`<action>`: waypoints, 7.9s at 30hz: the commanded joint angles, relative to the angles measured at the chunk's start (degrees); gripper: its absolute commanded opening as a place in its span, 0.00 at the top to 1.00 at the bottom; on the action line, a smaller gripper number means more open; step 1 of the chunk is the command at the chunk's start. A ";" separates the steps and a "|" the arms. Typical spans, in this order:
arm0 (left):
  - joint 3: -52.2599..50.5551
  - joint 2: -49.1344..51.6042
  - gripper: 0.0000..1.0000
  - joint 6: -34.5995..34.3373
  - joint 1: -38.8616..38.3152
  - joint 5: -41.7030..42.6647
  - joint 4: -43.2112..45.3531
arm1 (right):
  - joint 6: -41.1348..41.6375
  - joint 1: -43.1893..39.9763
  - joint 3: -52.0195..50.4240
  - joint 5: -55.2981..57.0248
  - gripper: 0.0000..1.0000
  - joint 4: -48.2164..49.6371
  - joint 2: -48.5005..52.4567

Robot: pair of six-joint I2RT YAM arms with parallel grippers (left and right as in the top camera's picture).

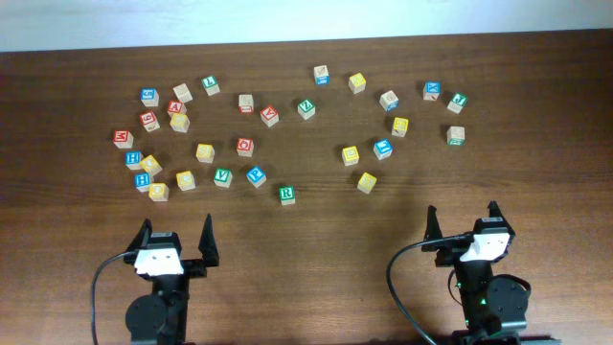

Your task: Spell out RSS

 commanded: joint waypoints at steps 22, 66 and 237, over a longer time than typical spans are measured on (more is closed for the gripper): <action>-0.17 -0.33 0.01 -0.70 0.35 -0.02 -0.28 | 0.22 -0.42 -0.31 0.24 0.02 -0.42 -0.48; 80.59 106.53 0.01 -37.40 -36.57 -5.03 -54.66 | 0.22 -0.42 -0.31 0.24 0.01 -0.42 -0.48; 90.25 97.61 0.74 -5.92 -0.13 28.55 -52.52 | 0.22 -0.42 -0.31 0.24 0.02 -0.42 -0.48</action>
